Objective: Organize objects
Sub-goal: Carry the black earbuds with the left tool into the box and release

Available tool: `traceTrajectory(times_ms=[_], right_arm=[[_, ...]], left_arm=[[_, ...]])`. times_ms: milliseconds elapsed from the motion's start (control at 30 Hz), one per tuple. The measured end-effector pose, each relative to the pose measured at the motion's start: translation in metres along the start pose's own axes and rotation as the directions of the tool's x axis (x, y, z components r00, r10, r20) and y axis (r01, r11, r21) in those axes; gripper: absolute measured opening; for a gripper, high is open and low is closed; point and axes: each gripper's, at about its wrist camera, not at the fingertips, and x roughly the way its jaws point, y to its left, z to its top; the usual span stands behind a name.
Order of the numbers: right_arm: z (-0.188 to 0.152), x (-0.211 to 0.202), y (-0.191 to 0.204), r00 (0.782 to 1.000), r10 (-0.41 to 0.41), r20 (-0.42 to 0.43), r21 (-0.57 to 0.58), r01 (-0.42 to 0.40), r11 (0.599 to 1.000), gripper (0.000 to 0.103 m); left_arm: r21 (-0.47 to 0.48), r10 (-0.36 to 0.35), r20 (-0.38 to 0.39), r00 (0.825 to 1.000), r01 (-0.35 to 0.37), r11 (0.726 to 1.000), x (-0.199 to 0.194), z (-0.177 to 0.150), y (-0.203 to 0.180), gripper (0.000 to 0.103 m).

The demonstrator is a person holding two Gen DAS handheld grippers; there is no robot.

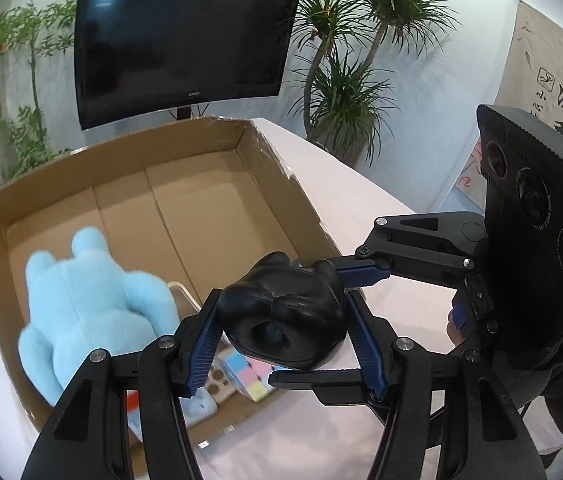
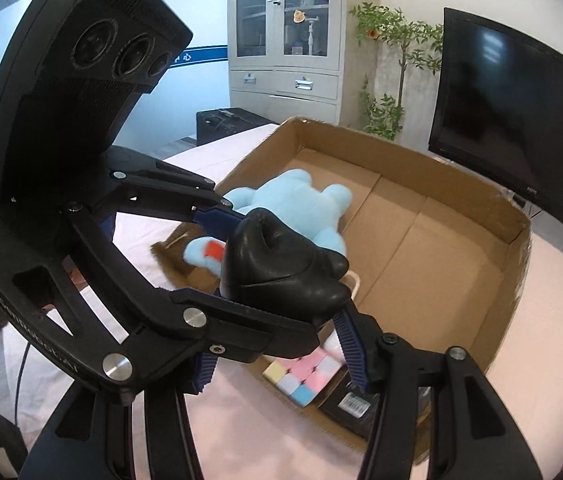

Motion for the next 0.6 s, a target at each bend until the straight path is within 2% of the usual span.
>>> traceTrajectory(times_ms=[300, 600], right_arm=[[0.016, 0.022, -0.034, 1.000, -0.020, -0.013, 0.023, 0.020, 1.000, 0.050], [0.003, 0.060, -0.056, 0.998, -0.012, -0.068, 0.052, 0.016, 0.999, 0.050]], left_arm=[[-0.031, -0.023, -0.036, 0.999, 0.022, 0.999, 0.037, 0.033, 0.030, 0.059], [-0.101, -0.040, -0.089, 0.995, 0.031, 0.994, 0.089, 0.022, 0.056, 0.059]])
